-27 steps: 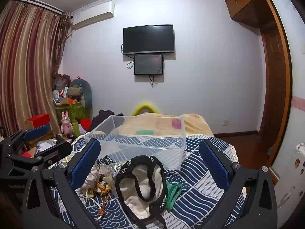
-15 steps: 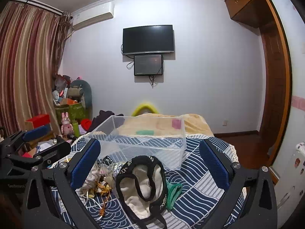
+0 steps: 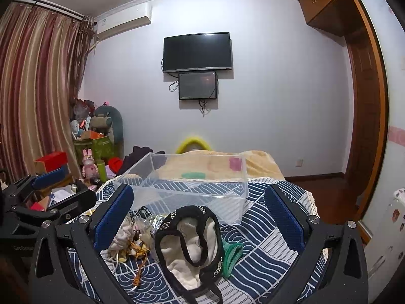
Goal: Organize soft objects
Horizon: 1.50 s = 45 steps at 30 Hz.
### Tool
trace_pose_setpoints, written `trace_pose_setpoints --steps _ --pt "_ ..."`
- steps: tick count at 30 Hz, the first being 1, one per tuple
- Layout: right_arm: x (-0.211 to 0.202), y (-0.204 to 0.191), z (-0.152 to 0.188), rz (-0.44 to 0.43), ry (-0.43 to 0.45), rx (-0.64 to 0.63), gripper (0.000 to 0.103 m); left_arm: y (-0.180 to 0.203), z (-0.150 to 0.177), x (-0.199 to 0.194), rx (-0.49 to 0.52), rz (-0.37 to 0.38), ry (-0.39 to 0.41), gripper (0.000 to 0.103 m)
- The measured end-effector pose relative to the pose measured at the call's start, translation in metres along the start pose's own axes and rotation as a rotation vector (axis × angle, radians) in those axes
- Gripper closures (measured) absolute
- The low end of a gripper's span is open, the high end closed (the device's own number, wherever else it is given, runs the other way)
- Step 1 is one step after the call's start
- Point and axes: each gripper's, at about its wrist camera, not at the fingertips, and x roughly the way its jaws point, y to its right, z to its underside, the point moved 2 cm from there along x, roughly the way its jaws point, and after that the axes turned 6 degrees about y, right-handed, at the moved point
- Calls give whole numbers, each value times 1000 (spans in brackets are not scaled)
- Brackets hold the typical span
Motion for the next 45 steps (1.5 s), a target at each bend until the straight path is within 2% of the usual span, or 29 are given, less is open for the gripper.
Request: trace_pose_setpoints --steps 36,45 --pt "0 1 5 -12 -11 17 0 -1 1 2 7 -6 3 0" --pt "12 0 15 -53 -59 13 0 -11 8 13 -6 -17 -27 0"
